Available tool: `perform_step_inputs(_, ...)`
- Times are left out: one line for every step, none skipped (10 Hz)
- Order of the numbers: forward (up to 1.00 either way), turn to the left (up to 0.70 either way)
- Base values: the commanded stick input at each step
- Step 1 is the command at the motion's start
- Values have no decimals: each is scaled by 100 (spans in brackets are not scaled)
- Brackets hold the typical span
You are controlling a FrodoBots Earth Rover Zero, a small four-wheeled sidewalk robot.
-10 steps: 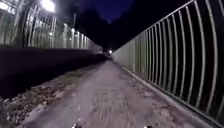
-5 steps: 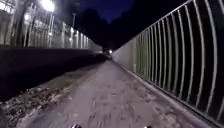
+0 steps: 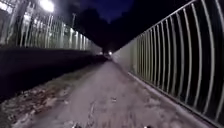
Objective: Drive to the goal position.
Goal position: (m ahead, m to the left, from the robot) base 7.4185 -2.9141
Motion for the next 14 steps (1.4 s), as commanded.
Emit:
perform_step_inputs(30,1)
perform_step_inputs(30,1)
perform_step_inputs(30,1)
perform_step_inputs(30,1)
perform_step_inputs(30,1)
perform_step_inputs(30,1)
perform_step_inputs(30,1)
perform_step_inputs(30,1)
perform_step_inputs(30,1)
perform_step_inputs(30,1)
perform_step_inputs(30,1)
perform_step_inputs(30,1)
perform_step_inputs(30,1)
perform_step_inputs(30,1)
